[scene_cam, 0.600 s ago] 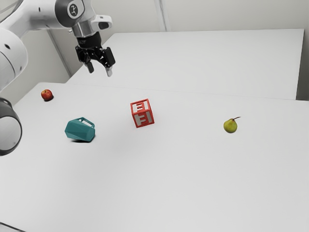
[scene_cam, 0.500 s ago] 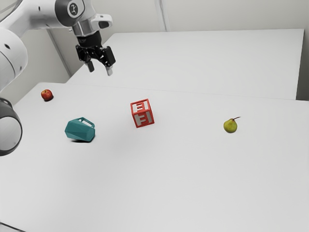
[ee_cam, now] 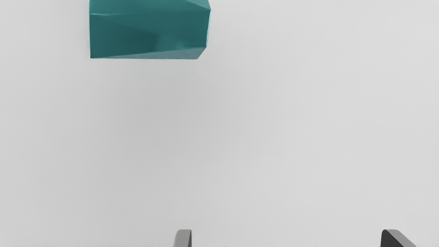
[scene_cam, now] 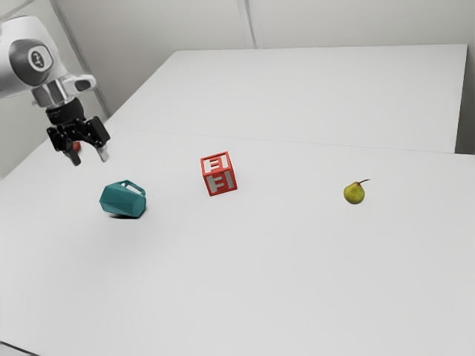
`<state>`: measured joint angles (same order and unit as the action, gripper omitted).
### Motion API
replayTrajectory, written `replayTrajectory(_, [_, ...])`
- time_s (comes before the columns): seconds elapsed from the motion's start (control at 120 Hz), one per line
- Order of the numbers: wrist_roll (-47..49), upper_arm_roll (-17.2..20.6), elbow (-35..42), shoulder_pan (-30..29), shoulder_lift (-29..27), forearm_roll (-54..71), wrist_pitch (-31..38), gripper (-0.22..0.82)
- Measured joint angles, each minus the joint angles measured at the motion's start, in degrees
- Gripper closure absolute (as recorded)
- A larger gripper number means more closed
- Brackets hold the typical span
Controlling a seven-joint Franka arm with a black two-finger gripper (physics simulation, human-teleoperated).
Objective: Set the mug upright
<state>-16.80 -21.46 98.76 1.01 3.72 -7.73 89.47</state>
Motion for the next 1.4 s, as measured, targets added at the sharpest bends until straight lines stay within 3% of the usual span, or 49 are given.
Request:
replayTrajectory(0.25, [-8.21,-4.73,7.09,-1.87,0.32,-4.24,6.80,0.00])
replayTrajectory(0.6, [-22.71,-5.17,6.35,-7.95,9.90,-19.30,14.41,0.00])
replayTrajectory(1.092, [-40.65,-3.92,-6.69,-17.67,22.58,-31.18,10.78,0.00])
replayTrajectory(1.4, [-48.11,-2.70,-10.11,-20.90,28.18,-36.17,8.76,0.00])
